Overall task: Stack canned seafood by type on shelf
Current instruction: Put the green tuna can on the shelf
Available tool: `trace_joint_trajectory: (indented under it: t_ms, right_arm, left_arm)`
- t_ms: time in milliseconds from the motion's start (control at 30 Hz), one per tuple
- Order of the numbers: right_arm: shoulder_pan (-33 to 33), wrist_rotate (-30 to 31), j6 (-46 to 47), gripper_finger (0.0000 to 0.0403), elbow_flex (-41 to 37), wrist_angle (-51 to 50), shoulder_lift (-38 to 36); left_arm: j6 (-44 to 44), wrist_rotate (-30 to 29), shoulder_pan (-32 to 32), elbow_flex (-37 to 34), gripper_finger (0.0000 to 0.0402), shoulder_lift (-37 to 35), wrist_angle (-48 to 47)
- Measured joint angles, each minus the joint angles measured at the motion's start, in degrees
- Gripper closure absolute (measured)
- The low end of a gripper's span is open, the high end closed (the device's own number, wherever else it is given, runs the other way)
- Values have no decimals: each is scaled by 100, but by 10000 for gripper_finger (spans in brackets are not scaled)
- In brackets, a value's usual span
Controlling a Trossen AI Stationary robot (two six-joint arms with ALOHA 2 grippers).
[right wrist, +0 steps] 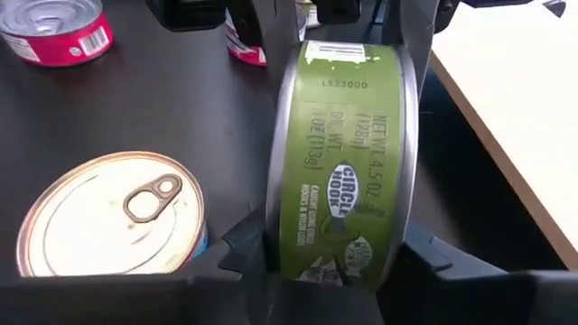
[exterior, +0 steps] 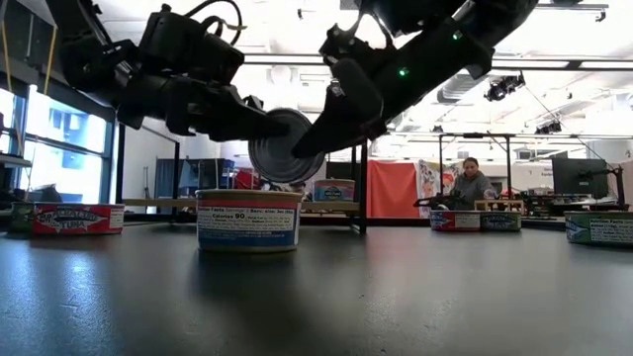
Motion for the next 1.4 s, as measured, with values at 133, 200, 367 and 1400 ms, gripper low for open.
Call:
trace_joint_trajectory:
  t_ms: [133, 200, 367, 1400]
  right_arm:
    - [-172, -549, -225, 212, -24, 107, -63]
    - [-241, -721, -358, 187, -24, 202, -127]
    - [-277, -487, -602, 164, -13, -43, -493]
    - [172, 142, -1658, 146, -1142, 3939, -137]
  left_arm:
    - [-42, -78, -42, -36, 283, -1, -160]
    - [-28, -112, -69, -26, 283, -1, -176]
    - [-42, -180, -94, -31, 283, 10, -484]
    - [-951, 938, 83, -501, 281, -30, 3200]
